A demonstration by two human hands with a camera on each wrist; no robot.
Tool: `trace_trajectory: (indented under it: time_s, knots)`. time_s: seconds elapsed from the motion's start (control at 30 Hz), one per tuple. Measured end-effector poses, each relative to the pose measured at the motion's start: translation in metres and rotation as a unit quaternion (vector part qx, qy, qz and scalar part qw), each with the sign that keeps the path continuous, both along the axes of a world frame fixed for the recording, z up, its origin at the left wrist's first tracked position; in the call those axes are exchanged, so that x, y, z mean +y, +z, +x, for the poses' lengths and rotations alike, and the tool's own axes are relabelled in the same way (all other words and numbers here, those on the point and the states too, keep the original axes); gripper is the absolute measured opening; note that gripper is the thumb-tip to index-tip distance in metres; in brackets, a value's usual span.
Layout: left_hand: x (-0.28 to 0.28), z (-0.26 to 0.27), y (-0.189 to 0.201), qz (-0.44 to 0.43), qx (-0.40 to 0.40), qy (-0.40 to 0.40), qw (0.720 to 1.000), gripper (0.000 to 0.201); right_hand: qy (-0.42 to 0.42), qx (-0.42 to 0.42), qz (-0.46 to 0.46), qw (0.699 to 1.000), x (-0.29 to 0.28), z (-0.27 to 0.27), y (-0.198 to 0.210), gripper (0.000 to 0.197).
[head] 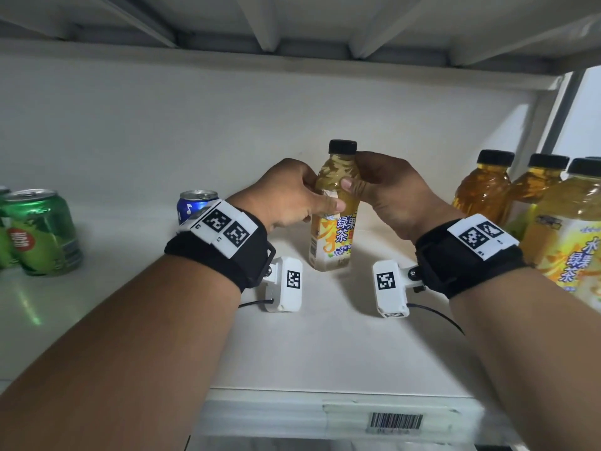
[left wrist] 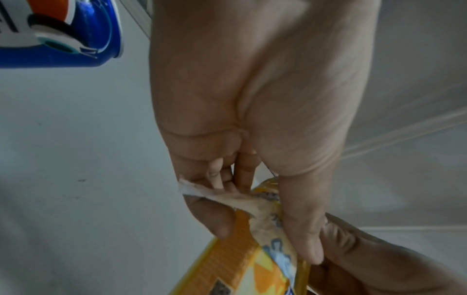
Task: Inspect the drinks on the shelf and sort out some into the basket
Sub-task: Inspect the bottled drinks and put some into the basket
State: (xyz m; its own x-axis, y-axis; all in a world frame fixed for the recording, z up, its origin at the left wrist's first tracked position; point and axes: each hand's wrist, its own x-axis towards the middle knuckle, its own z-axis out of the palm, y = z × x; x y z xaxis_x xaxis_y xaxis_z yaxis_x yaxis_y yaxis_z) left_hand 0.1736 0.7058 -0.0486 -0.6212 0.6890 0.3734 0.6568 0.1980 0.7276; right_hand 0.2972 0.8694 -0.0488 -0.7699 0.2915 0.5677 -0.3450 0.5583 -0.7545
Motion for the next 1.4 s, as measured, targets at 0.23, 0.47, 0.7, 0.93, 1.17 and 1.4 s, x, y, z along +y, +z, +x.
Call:
trace_trajectory:
  time_s: [0.23,0.47,0.7,0.93,1.17,1.4]
  knots:
    - [0.001,0.007,0.003,-0.027,0.03,0.02,0.999,0.034,-0.054,-0.009,0.016,0.998,-0.004,-0.001,0.001,0.039]
    - [-0.001,0.024,0.026,0.016,0.178,0.095,0.979,0.069,-0.193,-0.04,0.157,0.968,0.0,0.02,0.03,0.028]
    - [0.039,0.067,0.064,0.09,0.281,0.018,0.955,0.033,-0.35,-0.051,0.296,0.887,0.034,0.082,0.071,0.018]
    - [0.107,0.104,0.065,-0.016,0.219,-0.06,0.974,0.035,-0.401,-0.094,0.345,0.843,0.06,0.125,0.082,0.019]
    - [0.138,0.115,0.053,-0.09,0.208,-0.071,0.971,0.056,-0.371,-0.122,0.389,0.835,0.072,0.128,0.072,0.028]
    - [0.133,0.12,0.043,-0.104,0.166,-0.076,0.978,0.058,-0.338,-0.077,0.339,0.875,0.07,0.133,0.072,0.013]
